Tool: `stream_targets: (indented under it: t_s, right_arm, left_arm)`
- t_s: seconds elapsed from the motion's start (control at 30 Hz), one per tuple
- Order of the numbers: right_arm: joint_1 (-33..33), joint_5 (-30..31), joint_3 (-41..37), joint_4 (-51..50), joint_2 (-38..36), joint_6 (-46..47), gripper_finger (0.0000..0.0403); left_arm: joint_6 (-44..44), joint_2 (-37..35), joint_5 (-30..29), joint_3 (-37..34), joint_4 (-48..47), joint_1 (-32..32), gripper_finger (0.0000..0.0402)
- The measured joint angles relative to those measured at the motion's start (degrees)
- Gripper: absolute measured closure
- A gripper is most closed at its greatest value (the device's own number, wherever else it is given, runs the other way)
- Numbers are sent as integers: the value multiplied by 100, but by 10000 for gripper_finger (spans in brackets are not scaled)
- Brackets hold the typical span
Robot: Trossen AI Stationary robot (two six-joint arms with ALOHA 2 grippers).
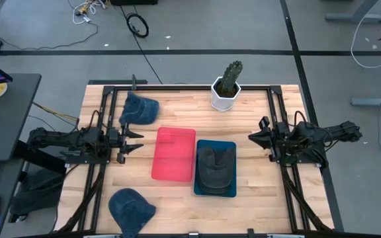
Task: Pick & Place hat
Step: Put the top blue cap into the red bin
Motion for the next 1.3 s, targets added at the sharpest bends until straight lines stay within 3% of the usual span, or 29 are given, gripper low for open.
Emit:
stream_targets:
  t_s: [0.33,0.8,1.3]
  right_arm:
    - [-4,4,0,-579,-515,-50,367]
    - [-4,8,0,-1074,-513,-77,367]
    - [-4,78,0,-2496,-513,-216,367]
  left_arm:
    - [0,0,-2,-2,0,-1,229]
    - [1,0,-1,-1,0,-2,229]
    - [1,0,0,0,0,-1,229]
